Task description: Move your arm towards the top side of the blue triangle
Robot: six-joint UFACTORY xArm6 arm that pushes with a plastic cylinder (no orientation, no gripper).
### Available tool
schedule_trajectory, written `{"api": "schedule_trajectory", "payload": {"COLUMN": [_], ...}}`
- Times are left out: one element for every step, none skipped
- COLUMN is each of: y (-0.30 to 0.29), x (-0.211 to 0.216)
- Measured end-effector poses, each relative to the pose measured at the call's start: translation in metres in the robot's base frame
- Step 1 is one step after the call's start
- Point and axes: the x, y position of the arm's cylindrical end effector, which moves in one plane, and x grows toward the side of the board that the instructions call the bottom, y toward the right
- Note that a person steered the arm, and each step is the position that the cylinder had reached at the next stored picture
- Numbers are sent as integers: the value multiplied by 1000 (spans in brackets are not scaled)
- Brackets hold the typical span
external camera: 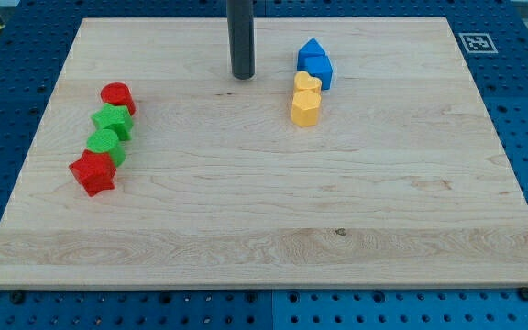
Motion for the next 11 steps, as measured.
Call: {"api": "schedule_trajectory", "payload": {"y": [0,0,-2,-5,-5,-4,-4,5,28,68,97], "x": [0,-3,-16,-33,-39,-52,-72,-85,-89,-89,-85]}}
